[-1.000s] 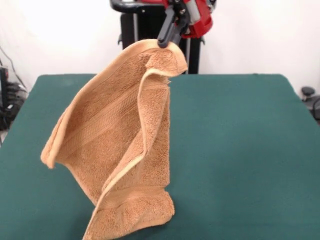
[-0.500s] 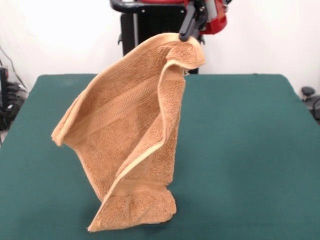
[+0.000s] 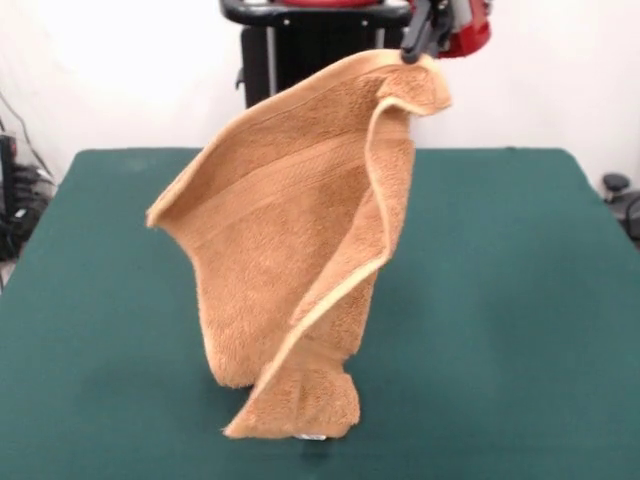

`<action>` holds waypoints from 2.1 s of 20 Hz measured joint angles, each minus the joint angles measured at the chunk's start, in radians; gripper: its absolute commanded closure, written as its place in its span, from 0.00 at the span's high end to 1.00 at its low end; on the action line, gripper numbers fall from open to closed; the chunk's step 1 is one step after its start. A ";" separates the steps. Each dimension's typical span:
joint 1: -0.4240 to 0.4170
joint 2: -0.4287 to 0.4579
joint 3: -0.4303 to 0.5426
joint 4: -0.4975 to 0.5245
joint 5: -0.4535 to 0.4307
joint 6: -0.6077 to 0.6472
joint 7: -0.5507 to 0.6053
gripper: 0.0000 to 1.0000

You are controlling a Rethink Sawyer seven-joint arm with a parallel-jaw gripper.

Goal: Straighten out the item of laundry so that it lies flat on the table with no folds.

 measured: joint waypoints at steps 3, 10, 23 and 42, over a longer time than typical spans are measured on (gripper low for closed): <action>0.021 0.000 -0.001 0.009 0.000 0.022 0.025 0.00; 0.095 0.024 -0.003 0.032 0.000 0.084 0.082 0.00; 0.212 0.090 -0.003 0.066 0.000 0.146 0.143 0.00; 0.278 0.170 -0.003 0.071 -0.007 0.200 0.383 0.00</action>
